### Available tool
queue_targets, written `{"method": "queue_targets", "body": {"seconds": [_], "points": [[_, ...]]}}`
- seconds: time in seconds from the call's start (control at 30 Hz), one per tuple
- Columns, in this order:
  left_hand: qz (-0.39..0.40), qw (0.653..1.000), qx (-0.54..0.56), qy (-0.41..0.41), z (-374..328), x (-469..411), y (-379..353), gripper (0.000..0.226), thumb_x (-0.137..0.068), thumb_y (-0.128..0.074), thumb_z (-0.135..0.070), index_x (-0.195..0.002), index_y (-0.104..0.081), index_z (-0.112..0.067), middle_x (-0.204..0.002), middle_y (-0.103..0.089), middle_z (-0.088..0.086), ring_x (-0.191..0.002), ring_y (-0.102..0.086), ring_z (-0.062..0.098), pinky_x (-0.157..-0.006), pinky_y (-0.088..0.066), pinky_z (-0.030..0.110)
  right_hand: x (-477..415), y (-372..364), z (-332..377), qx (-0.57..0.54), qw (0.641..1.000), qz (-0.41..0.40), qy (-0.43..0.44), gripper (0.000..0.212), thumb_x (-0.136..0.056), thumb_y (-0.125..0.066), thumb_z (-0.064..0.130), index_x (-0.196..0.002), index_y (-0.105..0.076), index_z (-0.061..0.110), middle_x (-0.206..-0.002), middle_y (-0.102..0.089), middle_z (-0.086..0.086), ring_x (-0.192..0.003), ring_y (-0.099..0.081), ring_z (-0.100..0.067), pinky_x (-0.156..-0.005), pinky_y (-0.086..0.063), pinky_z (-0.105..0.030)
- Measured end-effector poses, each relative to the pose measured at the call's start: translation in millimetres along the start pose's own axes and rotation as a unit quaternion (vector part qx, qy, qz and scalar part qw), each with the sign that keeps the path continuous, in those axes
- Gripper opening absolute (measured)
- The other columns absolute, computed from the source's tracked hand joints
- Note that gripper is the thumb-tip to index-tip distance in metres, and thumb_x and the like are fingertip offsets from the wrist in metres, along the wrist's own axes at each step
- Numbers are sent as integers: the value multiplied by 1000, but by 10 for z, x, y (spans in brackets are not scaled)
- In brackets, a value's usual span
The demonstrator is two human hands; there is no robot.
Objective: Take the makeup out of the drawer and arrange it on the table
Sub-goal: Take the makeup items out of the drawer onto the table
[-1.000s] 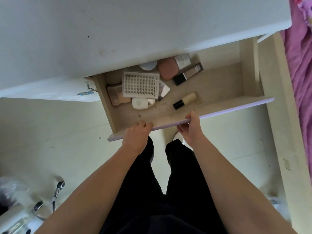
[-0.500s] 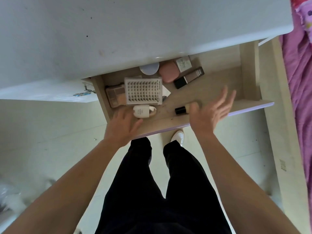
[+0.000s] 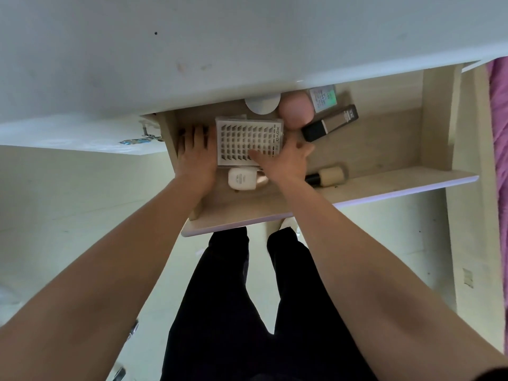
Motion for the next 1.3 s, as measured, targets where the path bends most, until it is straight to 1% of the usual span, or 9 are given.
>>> {"method": "queue_targets", "body": {"seconds": [0.13,0.23,0.33,0.43,0.57,0.77,1.0,1.1,1.3], "points": [[-11,999,-31,6,-9,-55,36,66,-87,-57,-6,-146,-29,-3,-138,-40,21,-124,-39,40,-107,-32,51,-65,-122,-5,6,999,31,-12,101,-58,-88,63,-134,-44,13,-142,-29,-10,-120,-53,-30,-99,-49,-39],[-5,1000,-28,11,25,-72,-7,64,-84,-68,-21,-138,-38,-3,-131,-46,21,-118,-45,39,-105,-33,50,-83,-220,-32,29,998,52,-3,103,-54,-85,71,-132,-48,13,-134,-46,-8,-122,-53,-27,-98,-50,-41],[17,999,12,26,22,-50,-77,76,-76,-77,-41,-132,-41,-4,-128,-46,21,-118,-46,39,-107,-34,49,-66,-312,-126,-76,994,83,-13,87,-53,-92,59,-117,-53,15,-115,-63,3,-105,-62,-15,-90,-56,-37],[39,996,72,40,-9,0,-116,86,-69,-83,-39,-133,-38,-5,-130,-42,22,-118,-44,39,-98,-43,48,-35,-397,-249,-203,971,125,-22,71,-54,-98,37,-109,-55,23,-110,-70,5,-102,-68,-13,-92,-58,-40],[43,991,110,68,-9,29,-88,84,-68,-84,-37,-132,-37,-7,-128,-44,22,-118,-43,40,-96,-43,47,-18,-281,-275,-228,961,154,35,45,-72,-90,31,-106,-61,31,-111,-72,9,-104,-69,-10,-92,-57,-32],[17,988,122,93,-8,96,78,80,-63,-87,-44,-123,-41,-15,-105,-62,12,-103,-55,35,-74,-45,38,-155,335,-526,-263,962,78,-6,44,-85,-68,60,-117,-63,30,-108,-74,9,-100,-71,-13,-87,-58,-37],[-15,957,263,122,-170,610,613,43,-84,-70,-24,-113,-38,-17,-105,-58,6,-89,-57,27,-71,-48,37,307,1013,-457,-245,969,27,-11,35,-95,-56,58,-92,-65,25,-84,-71,8,-74,-68,-7,-51,-52,-19],[-18,903,401,151,-206,897,932,37,-89,-67,-15,-111,-37,-19,-107,-55,2,-95,-55,24,-76,-45,33,567,1276,-220,-250,968,34,-6,61,-97,-42,66,-97,-68,11,-88,-72,1,-77,-69,-12,-56,-54,-26],[-93,669,696,244,86,1270,1616,37,-94,-57,3,-123,-42,-13,-118,-59,6,-114,-61,27,-96,-53,44,809,1656,521,-286,956,45,51,71,-95,-24,73,-122,-61,19,-112,-69,-5,-106,-65,-27,-95,-54,-49]]}}
Point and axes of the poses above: each hand's wrist, its own x-axis away from the middle knuckle, its own y-axis out of the back of the hand, z = x × y, the point moved 9 cm from there along -x, towards the middle knuckle
